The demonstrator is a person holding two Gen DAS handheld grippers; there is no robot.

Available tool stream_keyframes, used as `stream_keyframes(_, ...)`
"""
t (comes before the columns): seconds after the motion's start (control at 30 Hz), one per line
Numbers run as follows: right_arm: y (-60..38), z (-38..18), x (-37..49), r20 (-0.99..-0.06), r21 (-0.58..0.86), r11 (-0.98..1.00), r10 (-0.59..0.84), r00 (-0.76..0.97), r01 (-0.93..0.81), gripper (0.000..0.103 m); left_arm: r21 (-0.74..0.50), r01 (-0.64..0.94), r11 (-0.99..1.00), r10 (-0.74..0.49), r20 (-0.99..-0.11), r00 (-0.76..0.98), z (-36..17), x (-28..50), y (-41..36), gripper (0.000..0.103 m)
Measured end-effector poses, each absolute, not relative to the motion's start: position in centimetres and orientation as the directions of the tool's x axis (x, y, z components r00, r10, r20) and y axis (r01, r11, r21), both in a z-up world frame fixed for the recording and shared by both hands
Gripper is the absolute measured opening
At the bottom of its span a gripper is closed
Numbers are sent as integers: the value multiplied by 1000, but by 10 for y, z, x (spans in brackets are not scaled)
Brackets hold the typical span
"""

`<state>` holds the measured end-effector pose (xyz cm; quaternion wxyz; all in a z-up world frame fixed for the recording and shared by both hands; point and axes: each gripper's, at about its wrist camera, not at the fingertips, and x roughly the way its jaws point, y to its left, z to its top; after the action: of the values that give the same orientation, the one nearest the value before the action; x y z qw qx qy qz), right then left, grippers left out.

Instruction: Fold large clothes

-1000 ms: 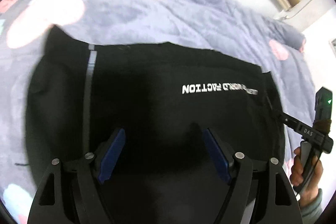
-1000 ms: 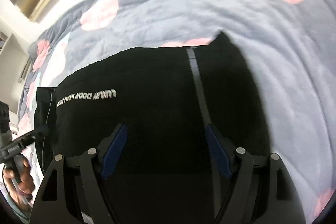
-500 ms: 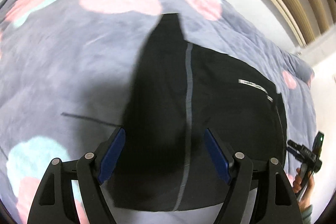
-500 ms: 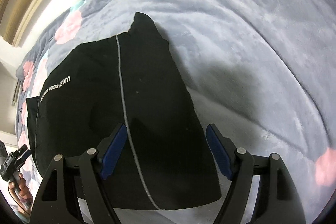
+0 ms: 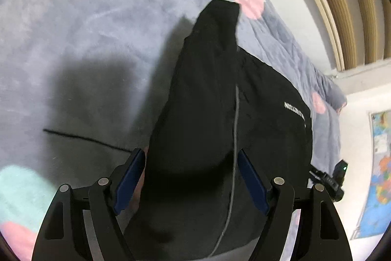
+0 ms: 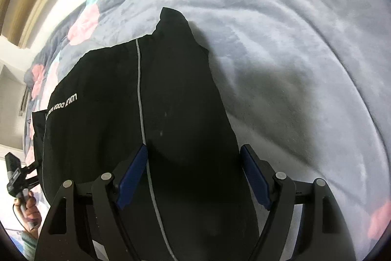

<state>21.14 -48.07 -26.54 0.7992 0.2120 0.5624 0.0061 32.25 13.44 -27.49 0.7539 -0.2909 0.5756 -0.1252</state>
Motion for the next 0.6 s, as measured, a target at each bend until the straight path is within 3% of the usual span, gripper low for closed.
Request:
stream_keyframes(0.2, -489, -290, 226, -858, 474, 853, 391, 333, 219, 89, -645, -139, 751, -614, -760, 213, -303, 339, 126, 80)
stream_keyframes(0.4, -492, -333, 232, -718, 695, 684, 643, 266, 222, 95, -711, -152, 687, -694, -703, 154, -332, 347, 115, 83)
stream_keyframes(0.6, -483, -342, 242, -672, 739, 644, 690, 269, 195, 95, -731, -135, 669, -717, -683, 143, -339, 357, 94, 84)
